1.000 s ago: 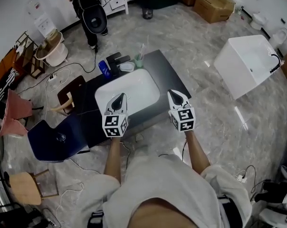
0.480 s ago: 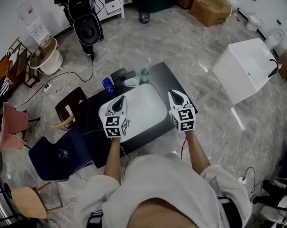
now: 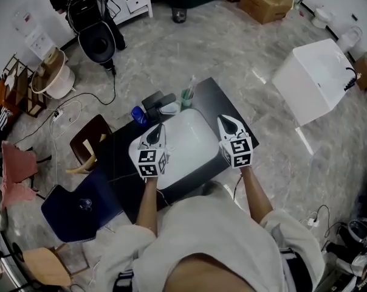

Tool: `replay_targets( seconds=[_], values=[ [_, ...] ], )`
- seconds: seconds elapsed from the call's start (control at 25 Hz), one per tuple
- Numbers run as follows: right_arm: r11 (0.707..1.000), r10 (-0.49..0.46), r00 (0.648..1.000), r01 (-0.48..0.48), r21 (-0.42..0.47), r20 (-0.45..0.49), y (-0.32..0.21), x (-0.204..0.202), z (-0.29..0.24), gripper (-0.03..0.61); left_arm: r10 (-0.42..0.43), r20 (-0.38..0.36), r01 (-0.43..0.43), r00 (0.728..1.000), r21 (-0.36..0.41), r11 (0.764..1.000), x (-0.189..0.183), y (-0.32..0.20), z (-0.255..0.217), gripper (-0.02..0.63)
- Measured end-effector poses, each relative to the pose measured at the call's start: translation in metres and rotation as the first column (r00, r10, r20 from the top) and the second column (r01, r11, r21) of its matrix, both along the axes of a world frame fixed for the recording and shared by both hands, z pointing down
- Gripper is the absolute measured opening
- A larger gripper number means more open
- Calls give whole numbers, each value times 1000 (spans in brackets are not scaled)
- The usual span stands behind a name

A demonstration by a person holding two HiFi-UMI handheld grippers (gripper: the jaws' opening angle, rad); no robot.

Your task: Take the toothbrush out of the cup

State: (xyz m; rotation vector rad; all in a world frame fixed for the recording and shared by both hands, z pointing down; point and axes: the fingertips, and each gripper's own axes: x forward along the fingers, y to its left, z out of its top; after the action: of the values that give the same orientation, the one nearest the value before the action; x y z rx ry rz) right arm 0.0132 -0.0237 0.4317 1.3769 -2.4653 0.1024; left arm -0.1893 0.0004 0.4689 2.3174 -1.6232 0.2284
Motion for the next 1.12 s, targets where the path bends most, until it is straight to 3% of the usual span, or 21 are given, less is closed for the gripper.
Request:
replay_targets(
  seconds=[0.48, 1.12],
  values=[
    [997, -65, 996, 67, -27, 63, -55, -4, 12, 12, -84, 6, 85, 996, -26, 996, 0, -33, 6, 25],
    [976, -120, 987, 138, -171, 110, -96, 10, 79, 12, -158, 22, 159, 987, -117, 980, 20, -66, 49, 25]
  ],
)
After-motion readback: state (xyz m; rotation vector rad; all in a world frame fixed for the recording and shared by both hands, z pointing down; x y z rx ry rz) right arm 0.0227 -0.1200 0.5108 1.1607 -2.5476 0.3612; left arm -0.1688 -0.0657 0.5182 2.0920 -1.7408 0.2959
